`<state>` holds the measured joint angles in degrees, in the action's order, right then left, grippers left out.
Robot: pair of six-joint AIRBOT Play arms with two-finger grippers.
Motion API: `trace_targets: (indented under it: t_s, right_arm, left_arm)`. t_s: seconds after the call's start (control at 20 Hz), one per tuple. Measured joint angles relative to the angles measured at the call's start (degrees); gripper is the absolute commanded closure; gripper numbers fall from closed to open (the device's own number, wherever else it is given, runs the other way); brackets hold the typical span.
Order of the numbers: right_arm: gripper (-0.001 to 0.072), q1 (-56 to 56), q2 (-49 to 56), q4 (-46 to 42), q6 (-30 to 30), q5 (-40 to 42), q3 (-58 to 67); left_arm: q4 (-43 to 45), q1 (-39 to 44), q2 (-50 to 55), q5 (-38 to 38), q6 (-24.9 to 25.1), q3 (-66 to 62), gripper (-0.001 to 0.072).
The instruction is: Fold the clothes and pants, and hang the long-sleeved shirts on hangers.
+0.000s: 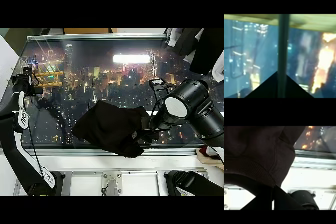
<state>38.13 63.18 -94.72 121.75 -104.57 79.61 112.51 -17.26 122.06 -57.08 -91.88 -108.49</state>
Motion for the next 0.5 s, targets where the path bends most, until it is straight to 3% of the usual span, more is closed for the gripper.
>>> trace_targets:
  t_s: [0.5]
  right_arm:
    - [0.0692,0.0,0.0,0.0,0.0,0.0,0.0]
  left_arm:
    - [-0.2,0.6,-5.0,-3.7,-0.1,0.0,0.0692]
